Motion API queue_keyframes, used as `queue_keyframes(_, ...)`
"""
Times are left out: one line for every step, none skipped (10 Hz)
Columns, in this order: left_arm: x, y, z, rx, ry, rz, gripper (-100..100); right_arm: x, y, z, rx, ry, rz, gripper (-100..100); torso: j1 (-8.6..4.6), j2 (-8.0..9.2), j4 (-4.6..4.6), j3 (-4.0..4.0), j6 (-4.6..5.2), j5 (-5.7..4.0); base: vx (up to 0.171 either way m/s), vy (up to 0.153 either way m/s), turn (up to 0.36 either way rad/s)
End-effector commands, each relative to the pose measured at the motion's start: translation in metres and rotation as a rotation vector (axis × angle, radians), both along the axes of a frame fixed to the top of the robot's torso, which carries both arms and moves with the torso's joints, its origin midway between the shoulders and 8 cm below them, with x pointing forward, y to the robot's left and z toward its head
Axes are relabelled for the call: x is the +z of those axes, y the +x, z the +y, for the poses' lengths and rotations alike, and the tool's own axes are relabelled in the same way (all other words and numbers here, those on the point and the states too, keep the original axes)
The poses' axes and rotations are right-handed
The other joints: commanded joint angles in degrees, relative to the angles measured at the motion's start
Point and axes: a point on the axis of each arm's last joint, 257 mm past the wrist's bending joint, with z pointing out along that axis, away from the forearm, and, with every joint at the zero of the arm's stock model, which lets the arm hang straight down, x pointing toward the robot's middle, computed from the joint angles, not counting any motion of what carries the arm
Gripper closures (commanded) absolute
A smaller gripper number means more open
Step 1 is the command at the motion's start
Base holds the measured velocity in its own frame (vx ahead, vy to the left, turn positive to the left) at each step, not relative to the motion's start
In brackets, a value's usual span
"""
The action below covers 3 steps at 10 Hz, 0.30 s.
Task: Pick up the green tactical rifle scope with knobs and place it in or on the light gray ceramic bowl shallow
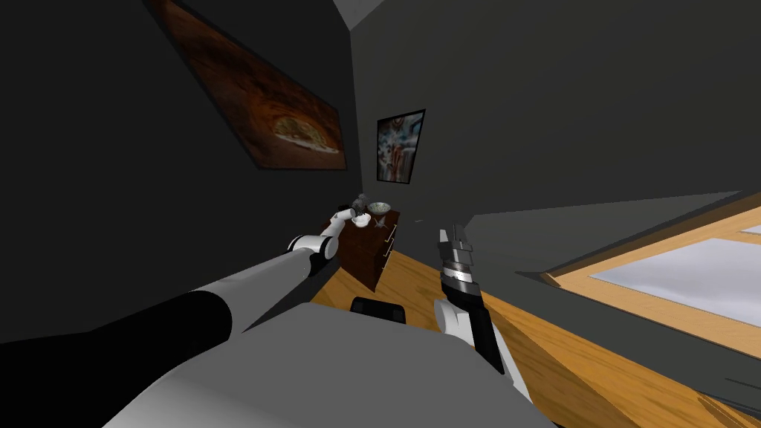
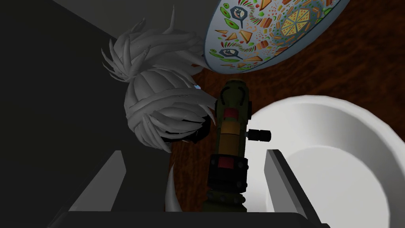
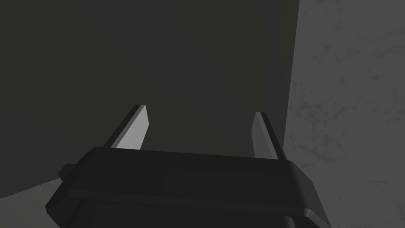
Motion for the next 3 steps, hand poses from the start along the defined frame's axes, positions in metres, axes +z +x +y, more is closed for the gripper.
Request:
queue_keyframes(0.0,0.0,0.0,0.0,0.0,0.0,0,0.0,0.0,0.0,0.0,0.0,0.0,0,0.0,0.0,0.0,0.0,0.0,0.0,0.0,0.0,0.0)
queue_keyframes(0.0,0.0,0.0,0.0,0.0,0.0,0,0.0,0.0,0.0,0.0,0.0,0.0,0,0.0,0.0,0.0,0.0,0.0,0.0,0.0,0.0,0.0)
queue_keyframes(0.0,0.0,0.0,0.0,0.0,0.0,0,0.0,0.0,0.0,0.0,0.0,0.0,0,0.0,0.0,0.0,0.0,0.0,0.0,0.0,0.0,0.0)
